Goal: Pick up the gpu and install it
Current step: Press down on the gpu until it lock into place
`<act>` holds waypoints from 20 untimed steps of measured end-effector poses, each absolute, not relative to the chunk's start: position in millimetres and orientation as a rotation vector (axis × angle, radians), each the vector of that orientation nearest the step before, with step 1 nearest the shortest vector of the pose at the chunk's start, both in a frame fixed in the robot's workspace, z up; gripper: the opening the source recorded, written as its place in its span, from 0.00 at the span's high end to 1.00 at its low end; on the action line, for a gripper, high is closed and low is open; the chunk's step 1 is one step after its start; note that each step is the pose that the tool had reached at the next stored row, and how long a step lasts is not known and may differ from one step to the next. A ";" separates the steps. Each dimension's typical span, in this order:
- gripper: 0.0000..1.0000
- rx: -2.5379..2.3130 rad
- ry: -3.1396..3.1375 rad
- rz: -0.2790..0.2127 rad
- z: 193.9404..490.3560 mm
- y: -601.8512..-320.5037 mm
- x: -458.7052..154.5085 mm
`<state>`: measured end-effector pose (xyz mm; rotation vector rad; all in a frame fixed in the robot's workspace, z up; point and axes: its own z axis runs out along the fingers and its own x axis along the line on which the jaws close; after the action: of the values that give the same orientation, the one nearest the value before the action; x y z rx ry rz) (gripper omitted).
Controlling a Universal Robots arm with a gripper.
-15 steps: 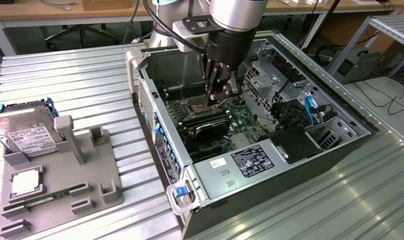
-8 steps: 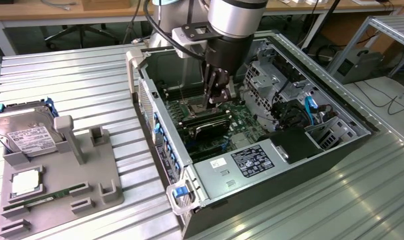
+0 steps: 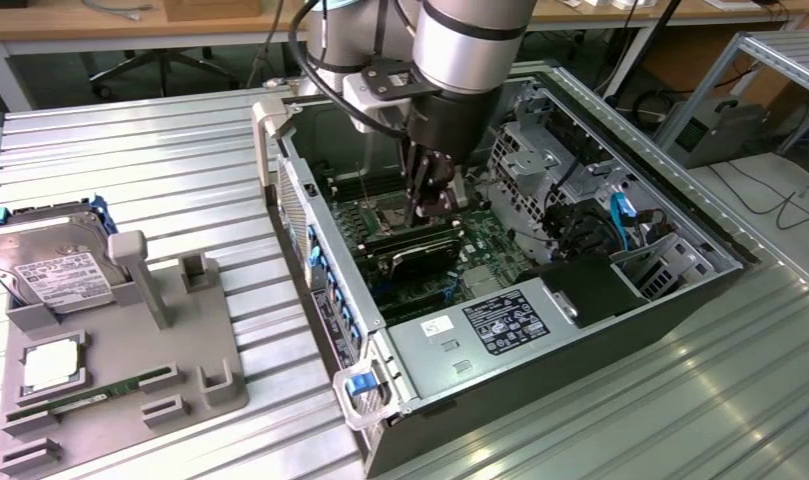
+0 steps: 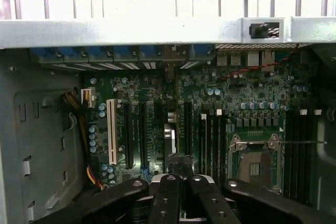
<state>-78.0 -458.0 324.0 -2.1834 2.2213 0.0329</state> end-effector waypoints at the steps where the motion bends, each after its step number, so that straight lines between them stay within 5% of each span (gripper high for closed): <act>1: 0.89 -2.183 2.221 0.033 320.5 -457.9 -78.0; 20: 0.89 -2.182 2.220 0.035 296.2 -453.2 -77.9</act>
<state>-77.9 -453.2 296.2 -2.1824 2.2204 0.0347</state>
